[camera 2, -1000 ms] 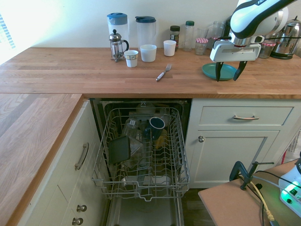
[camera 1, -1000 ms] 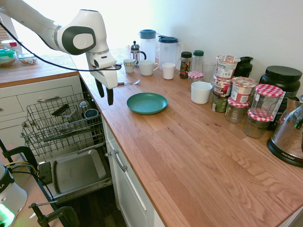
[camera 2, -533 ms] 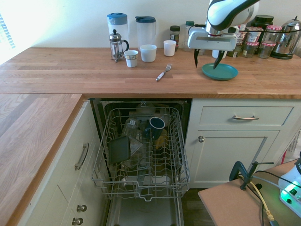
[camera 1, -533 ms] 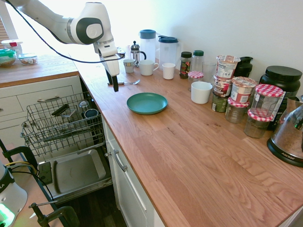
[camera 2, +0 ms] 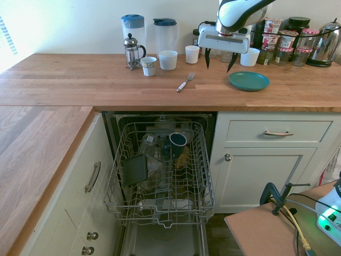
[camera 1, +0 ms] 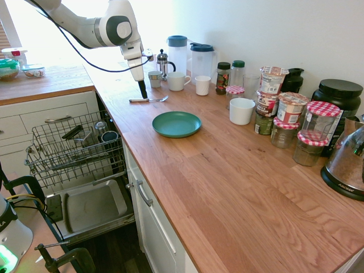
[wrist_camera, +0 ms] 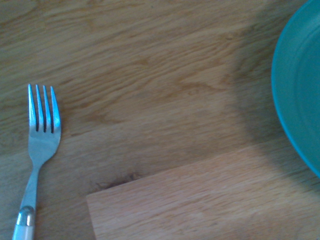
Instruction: Put the fork in the dishwasher
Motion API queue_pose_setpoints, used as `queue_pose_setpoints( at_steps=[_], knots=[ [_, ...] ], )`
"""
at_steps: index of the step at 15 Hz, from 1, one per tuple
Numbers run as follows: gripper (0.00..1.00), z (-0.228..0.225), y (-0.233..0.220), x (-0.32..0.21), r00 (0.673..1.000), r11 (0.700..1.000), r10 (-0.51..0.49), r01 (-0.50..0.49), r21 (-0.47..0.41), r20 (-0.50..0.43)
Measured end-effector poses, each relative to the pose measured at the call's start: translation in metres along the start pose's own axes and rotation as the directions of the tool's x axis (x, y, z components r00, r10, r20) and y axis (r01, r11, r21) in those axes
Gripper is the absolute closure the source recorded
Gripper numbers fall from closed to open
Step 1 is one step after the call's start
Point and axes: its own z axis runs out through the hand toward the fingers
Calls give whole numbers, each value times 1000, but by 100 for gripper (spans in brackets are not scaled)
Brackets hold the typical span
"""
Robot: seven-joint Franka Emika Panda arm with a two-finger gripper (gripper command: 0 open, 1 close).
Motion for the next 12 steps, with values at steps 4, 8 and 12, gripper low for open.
queue_pose_setpoints(
  at_steps=[4,8,12],
  knots=[
    [0,16,-25,-46,999,999,40,-40,13,5],
    [0,39,-56,-75,999,999,36,-37,26,21],
    [0,64,-79,-78,998,998,55,-55,13,25]
  ],
)
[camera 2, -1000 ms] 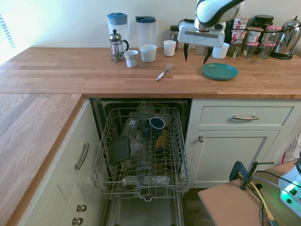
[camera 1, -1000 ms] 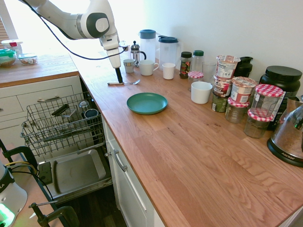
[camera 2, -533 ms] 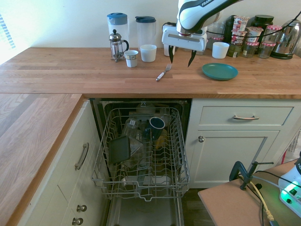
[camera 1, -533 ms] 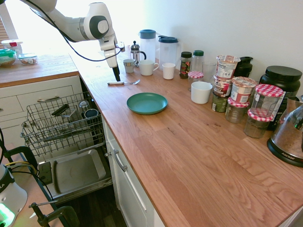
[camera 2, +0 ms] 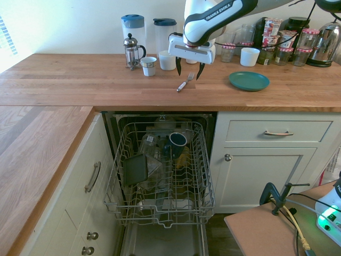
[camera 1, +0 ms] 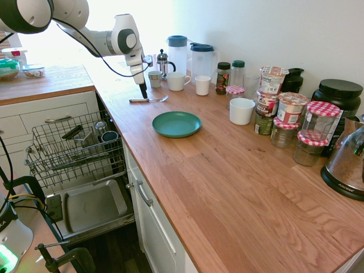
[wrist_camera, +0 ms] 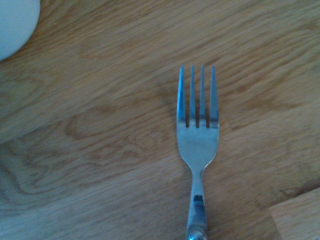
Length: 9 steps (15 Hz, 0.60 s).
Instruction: Put the fork in the dishwasher
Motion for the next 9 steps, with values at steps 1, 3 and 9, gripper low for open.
queue_pose_setpoints(
  at_steps=[1,3,9],
  knots=[
    [0,5,-3,-1,1000,1000,4,-4,-11,-2],
    [0,13,-9,-1,1000,999,12,-12,-31,-4],
    [100,28,-16,-3,1000,997,13,-13,-73,-11]
  ],
)
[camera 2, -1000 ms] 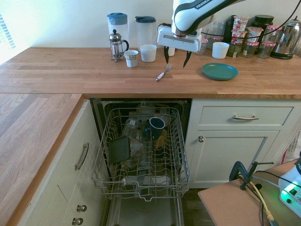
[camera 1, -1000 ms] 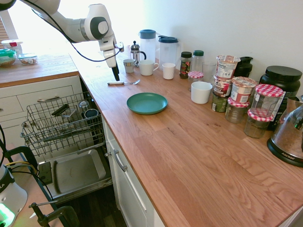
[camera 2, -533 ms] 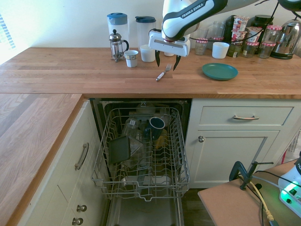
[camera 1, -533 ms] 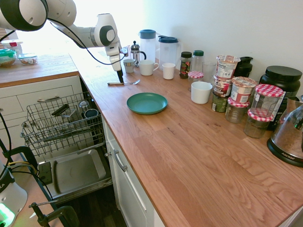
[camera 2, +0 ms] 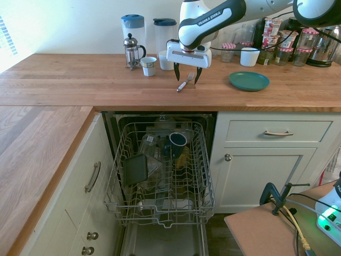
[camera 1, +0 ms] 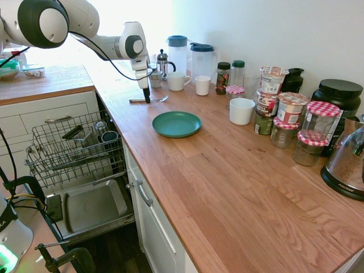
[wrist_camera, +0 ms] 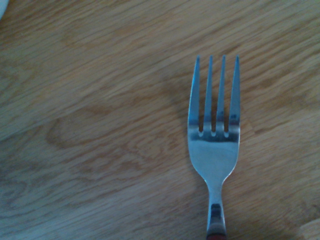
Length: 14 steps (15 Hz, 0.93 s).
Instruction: Put the fork in the dishwasher
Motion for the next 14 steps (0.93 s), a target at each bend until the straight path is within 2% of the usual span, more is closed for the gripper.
queue_pose_setpoints(
  at_steps=[14],
  knots=[
    [100,5,-8,-9,1000,999,9,-9,-31,12]
  ],
)
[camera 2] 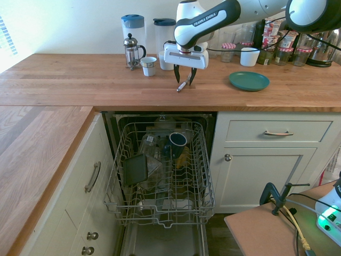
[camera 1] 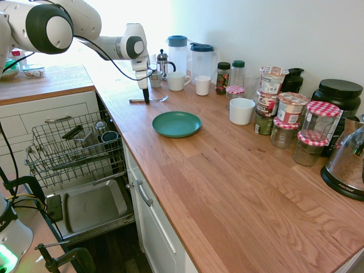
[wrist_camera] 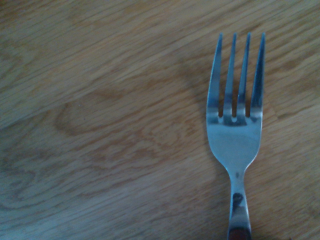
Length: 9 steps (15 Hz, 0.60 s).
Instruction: Put the fork in the dishwasher
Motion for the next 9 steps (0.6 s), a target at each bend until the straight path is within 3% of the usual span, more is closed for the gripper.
queue_pose_setpoints(
  at_steps=[9],
  knots=[
    [100,1,-3,9,1000,1000,4,-4,4,18]
  ],
)
